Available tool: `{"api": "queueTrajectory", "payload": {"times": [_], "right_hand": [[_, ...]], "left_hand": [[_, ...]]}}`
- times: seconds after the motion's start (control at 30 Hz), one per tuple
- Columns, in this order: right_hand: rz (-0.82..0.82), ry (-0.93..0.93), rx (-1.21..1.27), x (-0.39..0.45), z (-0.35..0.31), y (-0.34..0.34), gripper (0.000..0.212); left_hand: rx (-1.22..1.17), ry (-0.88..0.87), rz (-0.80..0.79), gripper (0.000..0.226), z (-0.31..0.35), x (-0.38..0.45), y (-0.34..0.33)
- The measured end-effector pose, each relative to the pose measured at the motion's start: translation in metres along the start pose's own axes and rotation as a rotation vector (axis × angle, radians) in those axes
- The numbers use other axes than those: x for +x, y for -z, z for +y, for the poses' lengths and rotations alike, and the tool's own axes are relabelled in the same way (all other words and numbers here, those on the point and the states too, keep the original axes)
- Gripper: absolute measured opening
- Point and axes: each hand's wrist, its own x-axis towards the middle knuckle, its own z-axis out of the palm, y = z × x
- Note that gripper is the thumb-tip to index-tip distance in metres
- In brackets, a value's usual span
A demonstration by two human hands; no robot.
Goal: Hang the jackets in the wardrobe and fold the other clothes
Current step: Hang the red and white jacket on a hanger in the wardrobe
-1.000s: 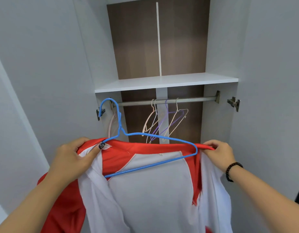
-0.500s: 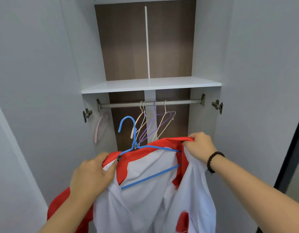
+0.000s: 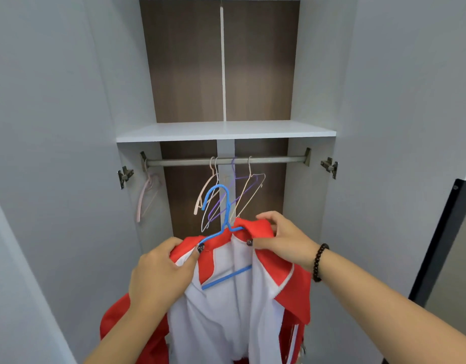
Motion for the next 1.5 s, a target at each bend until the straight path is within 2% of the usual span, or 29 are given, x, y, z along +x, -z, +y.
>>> {"api": "queueTrajectory", "payload": {"times": [0.1,0.23,0.4,0.5,0.57,0.63,0.7,0.8,0.93,1.07,1.2,1.3,1.4,1.5], "right_hand": [[0.091,0.187,-0.294,-0.003,0.009,0.011,0.039],[0.102,0.212,-0.493,-0.007,0.017,0.023,0.032],[0.105,0.245,-0.53,-0.014,0.018,0.021,0.021],[0.131,0.371,-0.453,-0.018,0.005,0.012,0.02],[0.088,0.476,-0.389,-0.021,-0.008,0.0,0.019],[0.056,0.53,-0.327,-0.022,-0.02,-0.008,0.022],[0.078,0.539,-0.305,-0.022,-0.029,-0.003,0.033],[0.123,0.552,-0.481,-0.018,-0.025,0.018,0.044],[0.057,0.492,-0.604,-0.018,-0.013,0.033,0.027],[0.06,0.519,-0.62,-0.024,-0.008,0.031,0.026],[0.051,0.593,-0.639,-0.035,-0.009,0.018,0.023],[0.089,0.581,-0.657,-0.043,-0.005,0.021,0.027],[0.175,0.518,-0.59,-0.052,0.007,0.036,0.026],[0.258,0.421,-0.492,-0.06,0.023,0.045,0.025]], "left_hand": [[0.015,0.001,0.012,0.015,-0.001,0.0,0.007],[0.005,-0.044,0.02,0.022,-0.001,-0.003,0.012],[-0.002,-0.105,0.008,0.026,0.001,-0.006,0.012],[-0.008,-0.13,-0.01,0.025,0.001,-0.006,0.009],[-0.012,-0.164,-0.021,0.022,0.005,-0.009,0.004],[-0.054,-0.167,0.005,0.018,0.006,-0.01,0.001],[-0.14,-0.121,0.045,0.016,0.002,-0.008,0.001],[-0.237,-0.065,0.089,0.015,-0.01,-0.006,0.004],[-0.288,-0.05,0.117,0.021,-0.011,-0.004,0.012],[-0.274,-0.055,0.099,0.019,-0.005,-0.003,0.013],[-0.165,-0.233,0.093,0.02,0.017,-0.01,0.002],[-0.121,-0.359,0.096,0.023,0.039,-0.016,-0.012],[-0.04,-0.446,0.193,0.023,0.055,-0.019,-0.032],[-0.076,-0.554,0.291,0.022,0.07,-0.023,-0.057]]}}
